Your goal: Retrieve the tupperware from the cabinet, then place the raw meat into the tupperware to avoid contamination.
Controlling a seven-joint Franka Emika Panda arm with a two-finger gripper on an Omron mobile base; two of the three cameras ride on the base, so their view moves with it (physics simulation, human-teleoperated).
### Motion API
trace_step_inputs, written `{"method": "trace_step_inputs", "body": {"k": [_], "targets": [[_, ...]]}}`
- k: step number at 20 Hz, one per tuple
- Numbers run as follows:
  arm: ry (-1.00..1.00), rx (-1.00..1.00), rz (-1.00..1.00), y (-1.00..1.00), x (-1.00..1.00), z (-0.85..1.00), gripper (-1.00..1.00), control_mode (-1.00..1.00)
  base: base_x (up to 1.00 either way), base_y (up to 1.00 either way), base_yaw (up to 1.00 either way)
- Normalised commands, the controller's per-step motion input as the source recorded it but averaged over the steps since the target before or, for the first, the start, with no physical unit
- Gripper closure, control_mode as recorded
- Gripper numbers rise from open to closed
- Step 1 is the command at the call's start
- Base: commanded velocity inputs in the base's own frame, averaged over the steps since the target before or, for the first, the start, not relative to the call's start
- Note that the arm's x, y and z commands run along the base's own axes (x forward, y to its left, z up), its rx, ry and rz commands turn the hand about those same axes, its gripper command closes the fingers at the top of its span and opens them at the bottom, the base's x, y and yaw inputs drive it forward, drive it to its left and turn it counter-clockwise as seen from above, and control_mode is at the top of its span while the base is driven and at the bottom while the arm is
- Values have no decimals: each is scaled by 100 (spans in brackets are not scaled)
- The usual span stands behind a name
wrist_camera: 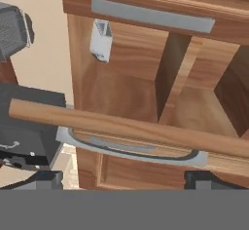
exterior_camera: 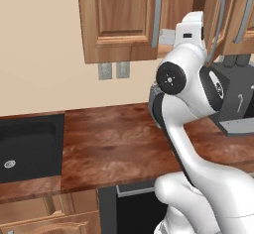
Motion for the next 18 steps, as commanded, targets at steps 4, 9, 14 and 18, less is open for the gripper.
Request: {"method": "trace_step_inputs", "body": {"k": [4,9,14,18], "targets": [[-8,6,0,-8,11,-4,-100,-100,0,0,0],[-6,4,0,-1,18,-5,-100,-100,0,0,0],[-2,3,-2,0,25,-6,-100,-100,0,0,0],[0,2,-2,0,29,-4,-100,-100,0,0,0]]}}
